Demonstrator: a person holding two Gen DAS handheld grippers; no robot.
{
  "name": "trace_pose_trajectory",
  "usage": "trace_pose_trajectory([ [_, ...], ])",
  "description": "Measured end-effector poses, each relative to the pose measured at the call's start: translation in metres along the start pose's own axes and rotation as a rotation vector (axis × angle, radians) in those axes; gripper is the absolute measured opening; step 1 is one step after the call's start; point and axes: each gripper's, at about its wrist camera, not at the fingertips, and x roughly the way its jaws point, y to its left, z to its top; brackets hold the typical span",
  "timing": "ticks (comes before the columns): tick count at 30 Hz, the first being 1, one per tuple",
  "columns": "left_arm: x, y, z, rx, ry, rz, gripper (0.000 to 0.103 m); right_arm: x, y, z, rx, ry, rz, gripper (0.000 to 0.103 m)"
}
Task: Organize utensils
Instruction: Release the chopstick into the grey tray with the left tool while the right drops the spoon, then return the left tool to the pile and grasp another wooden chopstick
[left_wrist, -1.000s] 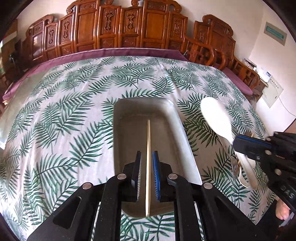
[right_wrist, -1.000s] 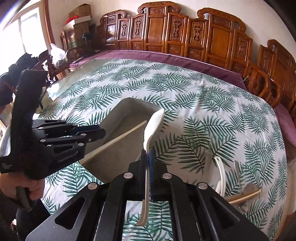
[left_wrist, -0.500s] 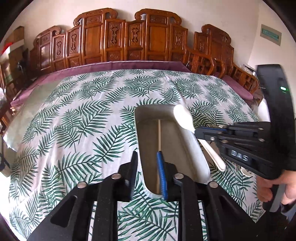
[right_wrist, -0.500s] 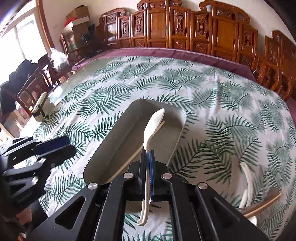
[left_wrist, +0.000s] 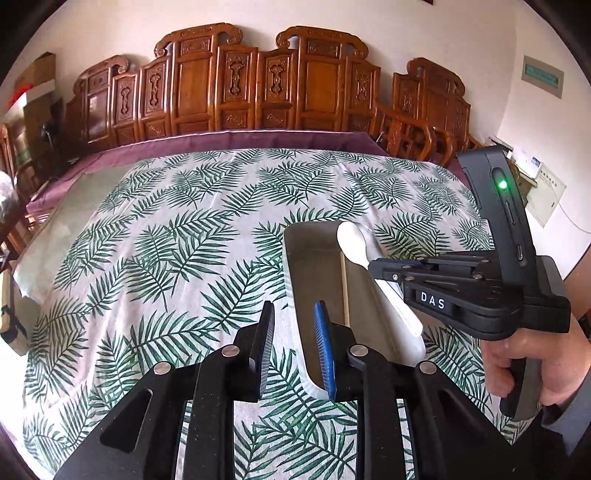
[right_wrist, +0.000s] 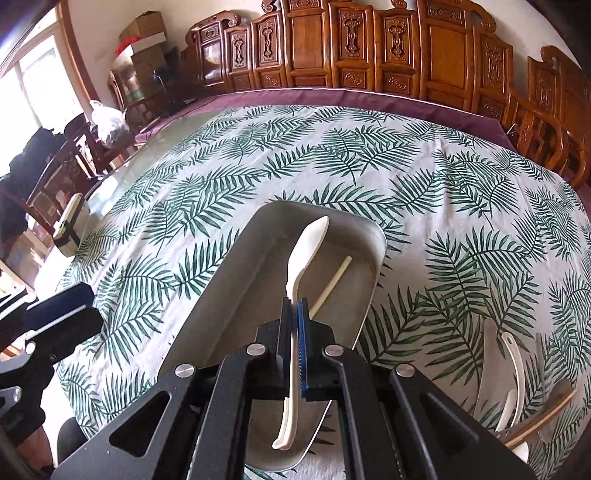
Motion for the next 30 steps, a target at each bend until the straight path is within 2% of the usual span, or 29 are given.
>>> trace_pose_trajectory([
  [4, 0.001, 0.000, -0.001, 0.001, 0.005, 0.003, 0.021, -0.005, 0.000, 0.001, -0.005, -0.014, 0.021, 0.005],
  [6, 0.001, -0.001, -0.001, 0.004, 0.006, 0.004, 0.021, -0.008, 0.000, 0.001, -0.010, -0.020, 0.023, 0.018],
  [7, 0.002, -0.002, -0.002, 0.005, 0.006, 0.004, 0.021, -0.010, -0.001, 0.001, -0.008, -0.024, 0.025, 0.020],
  [15, 0.004, -0.014, -0.006, 0.031, 0.016, -0.007, 0.022, -0.053, -0.026, -0.018, 0.000, -0.075, 0.042, 0.021],
  [19, 0.001, -0.029, -0.009, 0.060, 0.011, -0.025, 0.030, -0.086, -0.054, -0.041, 0.004, -0.095, 0.016, 0.021],
  [26, -0.003, -0.071, -0.012, 0.122, 0.011, -0.070, 0.030, -0.140, -0.123, -0.092, 0.058, -0.122, -0.084, 0.021],
  [30, 0.002, -0.094, -0.012, 0.132, 0.016, -0.098, 0.030, -0.158, -0.158, -0.119, 0.112, -0.133, -0.134, 0.021],
])
